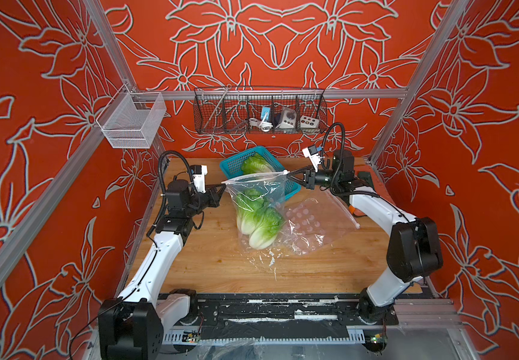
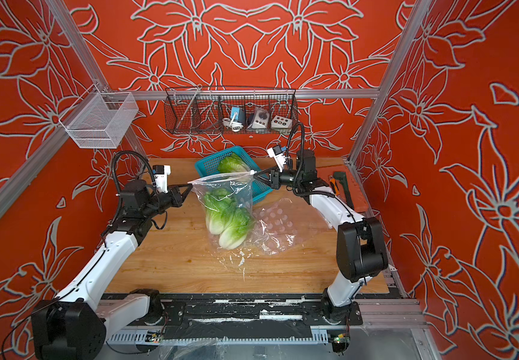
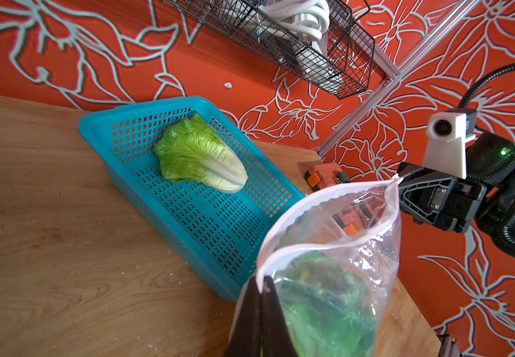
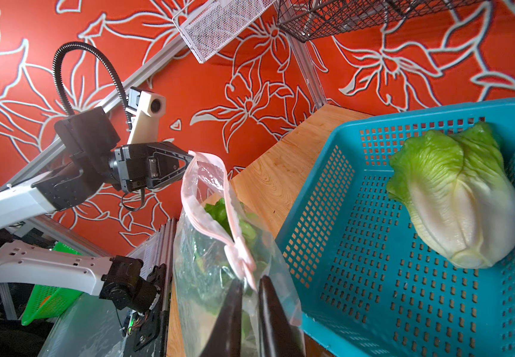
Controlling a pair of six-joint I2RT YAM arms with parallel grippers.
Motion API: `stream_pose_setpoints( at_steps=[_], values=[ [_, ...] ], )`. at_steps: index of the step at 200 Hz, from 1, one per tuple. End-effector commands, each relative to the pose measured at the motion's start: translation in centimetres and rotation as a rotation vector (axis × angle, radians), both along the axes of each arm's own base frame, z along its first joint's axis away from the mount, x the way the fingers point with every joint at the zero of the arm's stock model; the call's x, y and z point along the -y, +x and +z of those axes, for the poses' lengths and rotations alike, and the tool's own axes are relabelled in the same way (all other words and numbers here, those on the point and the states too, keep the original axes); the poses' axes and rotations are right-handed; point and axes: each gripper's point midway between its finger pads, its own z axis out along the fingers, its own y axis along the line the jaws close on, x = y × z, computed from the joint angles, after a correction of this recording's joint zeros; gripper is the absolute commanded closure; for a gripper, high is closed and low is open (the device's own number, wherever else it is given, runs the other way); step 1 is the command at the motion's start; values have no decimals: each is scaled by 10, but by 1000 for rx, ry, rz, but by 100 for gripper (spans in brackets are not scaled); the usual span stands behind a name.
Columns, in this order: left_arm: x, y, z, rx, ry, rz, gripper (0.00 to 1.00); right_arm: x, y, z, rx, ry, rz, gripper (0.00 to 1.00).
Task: Put the chinese cabbages into a zipper bag and zip it
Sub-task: Adjust the zipper food storage bag at the center of the board.
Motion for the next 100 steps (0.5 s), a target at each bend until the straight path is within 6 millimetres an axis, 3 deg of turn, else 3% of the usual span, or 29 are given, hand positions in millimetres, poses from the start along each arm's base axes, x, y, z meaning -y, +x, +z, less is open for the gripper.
stream_pose_setpoints(
  at_steps=[1, 28, 59, 79, 100],
  values=[
    [-2, 3, 16, 38, -2, 6, 100, -6, -1, 14, 45, 29, 39, 90],
    [-3, 2, 18, 43, 1, 8, 100, -5, -1, 19, 50, 36, 29, 100],
    [-11, 2, 37, 58, 40, 49, 100, 0, -8, 32, 81, 34, -11, 100],
    [-24, 3, 71, 97, 101, 106, 75, 4, -18, 43, 108, 15, -31, 100],
    [-12, -2, 109, 158, 115, 27, 60, 4, -34, 53, 157, -27, -34, 100]
  ],
)
